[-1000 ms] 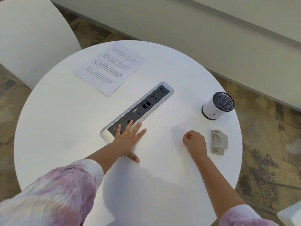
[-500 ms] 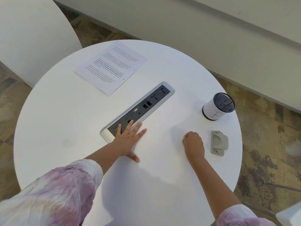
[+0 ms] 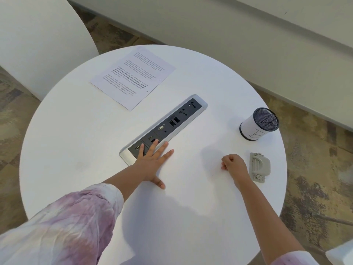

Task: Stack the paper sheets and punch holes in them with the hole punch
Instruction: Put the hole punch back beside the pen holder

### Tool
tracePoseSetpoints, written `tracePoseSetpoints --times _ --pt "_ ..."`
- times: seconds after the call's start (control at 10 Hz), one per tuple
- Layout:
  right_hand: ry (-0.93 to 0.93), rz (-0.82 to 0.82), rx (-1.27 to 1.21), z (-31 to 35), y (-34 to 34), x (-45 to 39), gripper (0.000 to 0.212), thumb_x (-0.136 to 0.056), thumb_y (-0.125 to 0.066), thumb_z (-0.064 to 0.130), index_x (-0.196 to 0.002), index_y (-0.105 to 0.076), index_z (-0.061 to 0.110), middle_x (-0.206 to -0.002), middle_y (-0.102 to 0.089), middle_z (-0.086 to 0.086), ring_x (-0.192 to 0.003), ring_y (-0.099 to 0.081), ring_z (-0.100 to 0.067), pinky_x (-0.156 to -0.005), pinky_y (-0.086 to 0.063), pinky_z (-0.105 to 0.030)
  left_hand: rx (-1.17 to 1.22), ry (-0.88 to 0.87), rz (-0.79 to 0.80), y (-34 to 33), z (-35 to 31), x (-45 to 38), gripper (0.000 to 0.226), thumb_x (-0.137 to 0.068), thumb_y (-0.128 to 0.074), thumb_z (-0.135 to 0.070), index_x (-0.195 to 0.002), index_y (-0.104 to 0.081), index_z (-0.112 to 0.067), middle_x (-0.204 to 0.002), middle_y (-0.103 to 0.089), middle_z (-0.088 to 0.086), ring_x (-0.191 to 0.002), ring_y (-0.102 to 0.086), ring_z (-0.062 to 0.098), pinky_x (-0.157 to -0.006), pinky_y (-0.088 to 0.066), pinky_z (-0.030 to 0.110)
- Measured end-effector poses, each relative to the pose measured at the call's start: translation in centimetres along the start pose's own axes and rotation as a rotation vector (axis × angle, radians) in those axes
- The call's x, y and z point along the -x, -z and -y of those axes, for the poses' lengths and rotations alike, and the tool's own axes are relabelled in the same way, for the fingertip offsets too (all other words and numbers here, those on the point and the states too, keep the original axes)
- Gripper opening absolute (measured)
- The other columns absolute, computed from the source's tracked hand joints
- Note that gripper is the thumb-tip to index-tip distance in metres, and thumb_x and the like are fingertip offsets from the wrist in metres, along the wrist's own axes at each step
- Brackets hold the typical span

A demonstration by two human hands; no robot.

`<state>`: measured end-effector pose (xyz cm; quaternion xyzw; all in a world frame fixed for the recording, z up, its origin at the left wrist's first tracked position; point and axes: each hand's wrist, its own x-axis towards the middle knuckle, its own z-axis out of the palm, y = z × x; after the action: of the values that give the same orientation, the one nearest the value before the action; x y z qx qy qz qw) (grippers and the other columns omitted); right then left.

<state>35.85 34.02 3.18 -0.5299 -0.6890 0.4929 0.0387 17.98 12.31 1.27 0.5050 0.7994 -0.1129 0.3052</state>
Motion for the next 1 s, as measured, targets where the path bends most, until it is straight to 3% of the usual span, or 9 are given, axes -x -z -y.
tracePoseSetpoints --times 0.1,0.2,0.3,0.5,0.6,0.7,0.9,1.0 --pt "0.004 -0.001 -0.038 0.1 0.1 0.1 0.021 -0.080 -0.050 0.005 -0.060 -0.044 0.008 -0.064 -0.046 -0.007 -0.051 -0.058 -0.003 -0.075 -0.045 -0.035 0.008 0.000 0.000 0.0 0.0 0.0 0.126 -0.056 -0.061 -0.078 -0.141 0.023 -0.036 -0.150 0.034 -0.005 -0.136 0.034 0.029 -0.107 0.011 0.063" --pt "-0.004 0.006 -0.142 0.9 0.4 0.3 0.016 -0.081 -0.054 0.003 -0.067 -0.049 0.009 -0.069 -0.051 -0.002 -0.062 -0.060 -0.009 -0.080 -0.050 -0.030 0.003 0.004 -0.001 0.0 0.0 -0.1 0.127 -0.055 -0.060 -0.079 -0.141 0.024 -0.036 -0.150 0.034 -0.005 -0.136 0.034 0.029 -0.107 0.011 0.063" --pt "0.025 -0.004 -0.281 2.2 0.9 0.3 0.014 -0.083 -0.055 -0.001 -0.072 -0.051 0.007 -0.074 -0.051 -0.004 -0.066 -0.056 -0.012 -0.068 -0.055 -0.017 -0.004 0.002 -0.002 -0.1 0.0 -0.1 0.127 -0.055 -0.059 -0.080 -0.141 0.023 -0.036 -0.150 0.034 -0.005 -0.137 0.033 0.029 -0.107 0.009 0.064" --pt "0.041 -0.015 -0.621 5.9 3.1 -0.5 0.023 -0.088 -0.047 -0.004 -0.071 -0.048 0.012 -0.065 -0.047 -0.001 -0.061 -0.046 -0.008 -0.062 -0.052 -0.016 -0.008 0.001 -0.005 -0.2 0.0 -0.2 0.127 -0.054 -0.058 -0.081 -0.141 0.023 -0.036 -0.150 0.034 -0.005 -0.137 0.033 0.029 -0.107 0.009 0.064" --pt "0.032 0.038 -0.822 7.1 4.3 -0.8 0.028 -0.089 -0.045 -0.004 -0.066 -0.046 0.012 -0.051 -0.052 0.005 -0.051 -0.048 -0.004 -0.055 -0.050 -0.014 -0.008 -0.003 0.000 -0.1 0.1 -0.1 0.127 -0.054 -0.057 -0.081 -0.142 0.023 -0.035 -0.150 0.034 -0.005 -0.136 0.034 0.029 -0.107 0.009 0.064" --pt "0.041 0.054 -0.931 8.0 5.3 -0.9 0.028 -0.089 -0.043 -0.004 -0.065 -0.045 0.011 -0.049 -0.053 0.006 -0.045 -0.051 -0.002 -0.054 -0.050 -0.013 -0.013 -0.001 0.004 -0.1 0.1 -0.1 0.127 -0.055 -0.057 -0.081 -0.141 0.023 -0.035 -0.150 0.034 -0.005 -0.136 0.034 0.030 -0.107 0.009 0.064" --pt "0.064 -0.172 -0.637 9.0 8.6 -3.1 0.026 -0.087 -0.049 -0.002 -0.065 -0.047 0.010 -0.064 -0.045 -0.002 -0.060 -0.047 -0.008 -0.064 -0.054 -0.016 -0.002 -0.011 0.002 -0.2 0.1 0.0 0.127 -0.055 -0.058 -0.081 -0.140 0.025 -0.036 -0.147 0.038 -0.008 -0.136 0.034 0.030 -0.107 0.010 0.064" --pt "0.009 -0.259 -0.585 9.0 10.5 -4.9 0.023 -0.087 -0.051 -0.002 -0.066 -0.047 0.009 -0.067 -0.046 -0.003 -0.062 -0.048 -0.009 -0.061 -0.053 -0.017 -0.012 -0.010 0.005 -0.1 0.2 -0.2 0.127 -0.054 -0.056 -0.082 -0.140 0.026 -0.036 -0.149 0.036 -0.006 -0.136 0.034 0.030 -0.107 0.010 0.064"
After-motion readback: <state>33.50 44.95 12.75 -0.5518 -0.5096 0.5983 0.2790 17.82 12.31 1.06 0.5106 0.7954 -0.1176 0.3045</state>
